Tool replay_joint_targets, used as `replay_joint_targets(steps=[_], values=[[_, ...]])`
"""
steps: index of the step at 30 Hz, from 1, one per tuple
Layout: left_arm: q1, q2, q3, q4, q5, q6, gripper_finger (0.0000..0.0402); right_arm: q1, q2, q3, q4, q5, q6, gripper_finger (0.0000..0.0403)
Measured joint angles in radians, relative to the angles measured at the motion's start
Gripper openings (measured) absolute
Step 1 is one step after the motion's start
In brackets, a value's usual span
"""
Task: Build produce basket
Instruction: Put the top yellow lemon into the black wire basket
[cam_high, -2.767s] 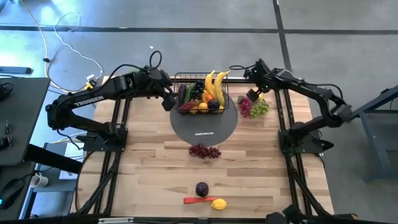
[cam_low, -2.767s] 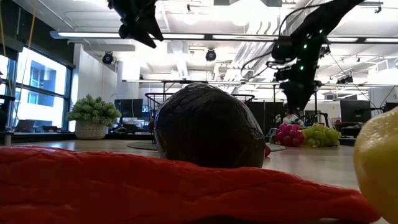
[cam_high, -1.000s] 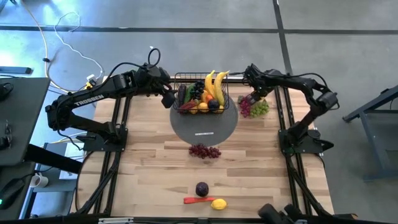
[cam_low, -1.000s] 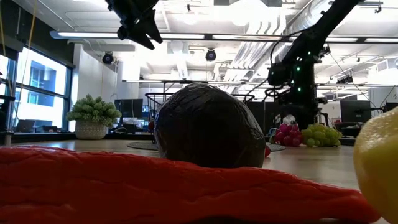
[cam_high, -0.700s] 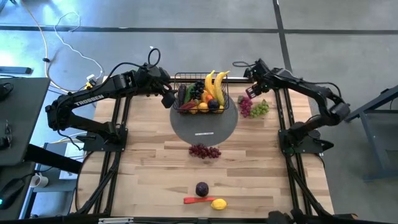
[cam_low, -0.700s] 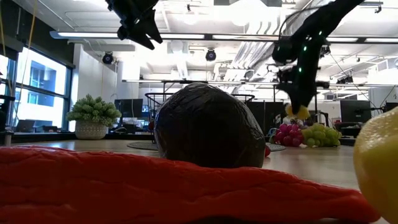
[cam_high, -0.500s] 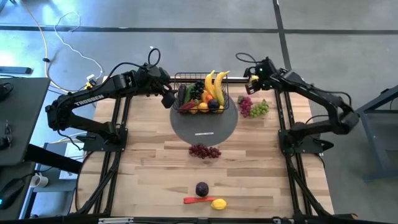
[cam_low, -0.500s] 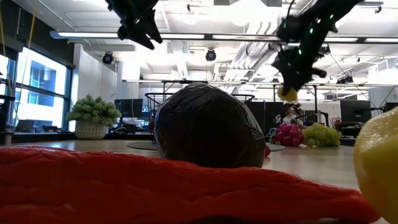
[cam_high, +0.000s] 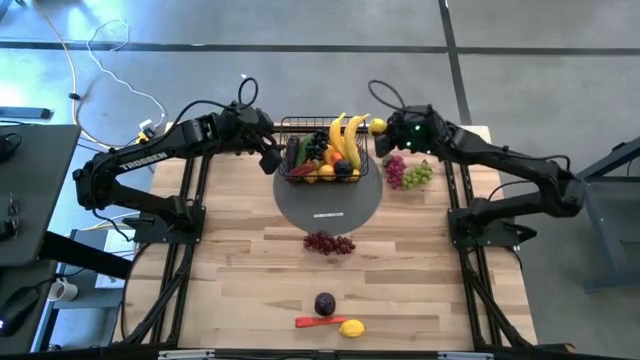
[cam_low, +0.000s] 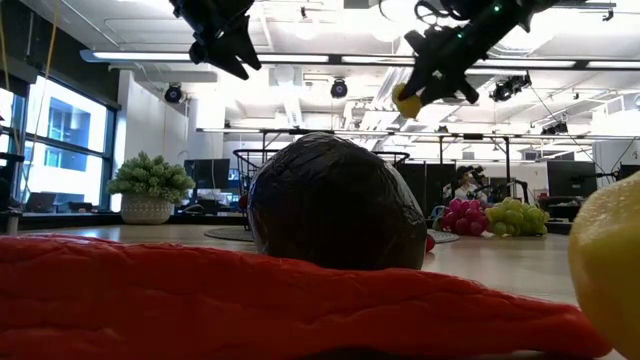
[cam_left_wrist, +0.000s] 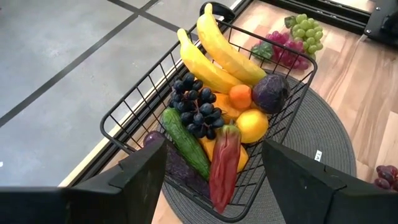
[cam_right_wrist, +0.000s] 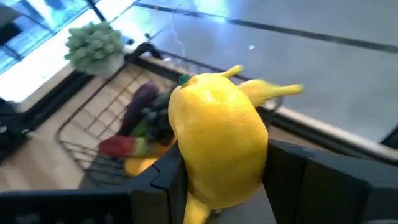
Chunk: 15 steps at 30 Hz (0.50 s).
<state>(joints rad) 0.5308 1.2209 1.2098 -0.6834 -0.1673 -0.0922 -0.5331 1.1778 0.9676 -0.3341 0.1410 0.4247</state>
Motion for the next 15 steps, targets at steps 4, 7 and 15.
replay_joint_targets(steps=[4, 7, 15], values=[[0.000, 0.000, 0.000, 0.000, 0.000, 0.011, 0.0255, 0.052, 0.034, 0.000, 0.008, 0.000, 0.040, 0.0137], [0.000, 0.000, 0.000, 0.000, 0.000, 0.029, 0.0255, 0.085, 0.071, 0.000, 0.008, -0.008, 0.073, 0.0137], [0.000, 0.000, 0.000, -0.001, 0.000, 0.034, 0.0255, 0.161, 0.171, 0.000, 0.029, -0.030, 0.185, 0.0137]])
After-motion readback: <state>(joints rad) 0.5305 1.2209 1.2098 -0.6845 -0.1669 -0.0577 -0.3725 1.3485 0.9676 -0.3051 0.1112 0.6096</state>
